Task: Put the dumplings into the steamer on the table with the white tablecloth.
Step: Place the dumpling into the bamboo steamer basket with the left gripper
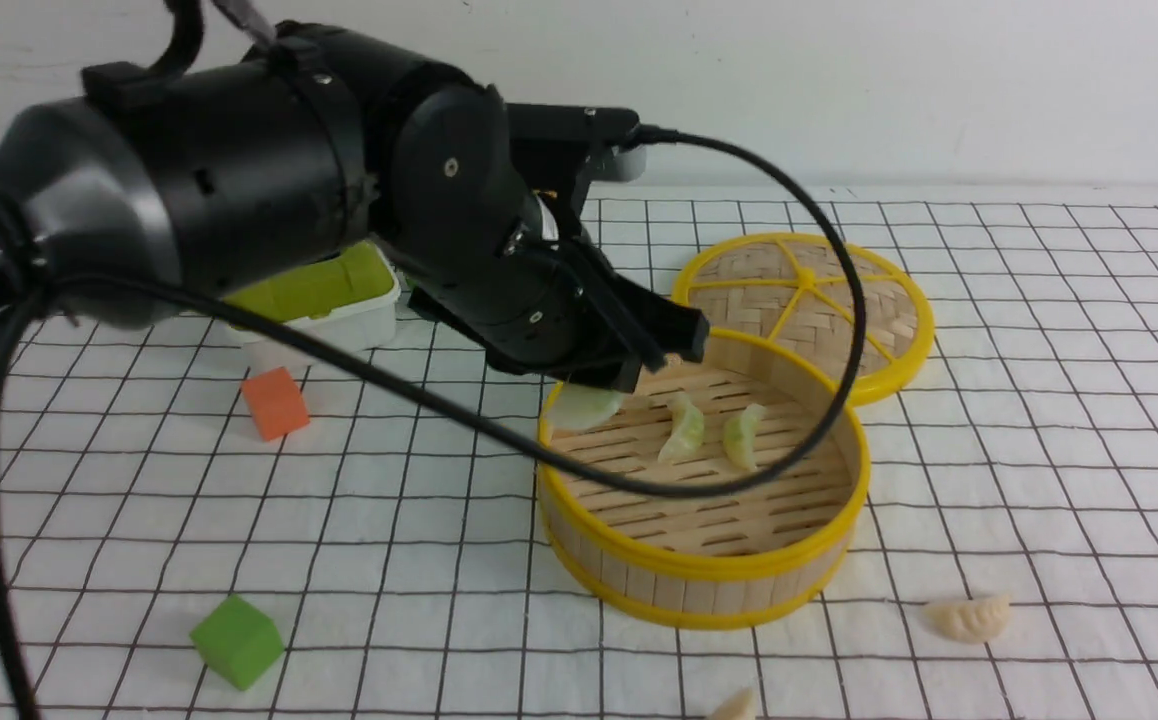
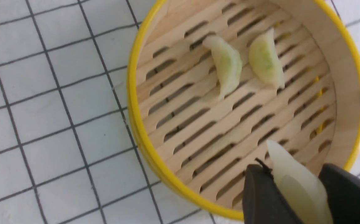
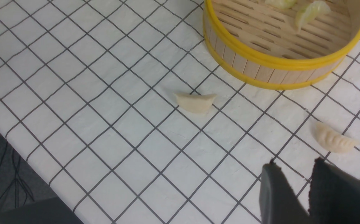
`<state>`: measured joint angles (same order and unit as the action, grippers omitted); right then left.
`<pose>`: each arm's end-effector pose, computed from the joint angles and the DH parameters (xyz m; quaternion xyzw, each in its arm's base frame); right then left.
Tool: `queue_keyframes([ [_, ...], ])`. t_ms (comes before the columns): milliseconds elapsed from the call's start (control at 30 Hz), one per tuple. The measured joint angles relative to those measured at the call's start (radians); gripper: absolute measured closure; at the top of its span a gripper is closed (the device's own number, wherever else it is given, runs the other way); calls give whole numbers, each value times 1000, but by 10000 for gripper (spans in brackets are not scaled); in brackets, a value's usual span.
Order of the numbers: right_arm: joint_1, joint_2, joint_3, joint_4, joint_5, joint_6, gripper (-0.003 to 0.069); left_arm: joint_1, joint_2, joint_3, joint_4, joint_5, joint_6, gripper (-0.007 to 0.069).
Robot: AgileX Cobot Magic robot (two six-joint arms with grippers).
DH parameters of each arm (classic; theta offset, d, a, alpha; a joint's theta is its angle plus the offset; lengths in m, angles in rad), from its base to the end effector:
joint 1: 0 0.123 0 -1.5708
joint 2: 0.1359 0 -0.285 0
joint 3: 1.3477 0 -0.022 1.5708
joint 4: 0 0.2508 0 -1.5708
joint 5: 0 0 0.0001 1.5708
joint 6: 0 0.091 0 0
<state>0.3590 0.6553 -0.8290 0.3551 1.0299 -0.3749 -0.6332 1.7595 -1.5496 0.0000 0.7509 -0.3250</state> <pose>0.0844 0.0607 0.3530 -0.3021 0.8547 0.1718 0.3855 0.3231 -0.2372 0.3144 0.1443 0.9287 -0.1575 0.3031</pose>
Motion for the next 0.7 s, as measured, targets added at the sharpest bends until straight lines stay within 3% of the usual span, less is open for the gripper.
queue_keyframes([
  [133,0,0,0,8,1,0,478,43,122,-98,-18,5,-60,405],
  [467,0,0,0,14,1,0,469,57,370,-251,-71,-28,-64,405],
  [700,0,1,18,15,-2,0,461,56,475,-317,-9,-24,-118,399],
])
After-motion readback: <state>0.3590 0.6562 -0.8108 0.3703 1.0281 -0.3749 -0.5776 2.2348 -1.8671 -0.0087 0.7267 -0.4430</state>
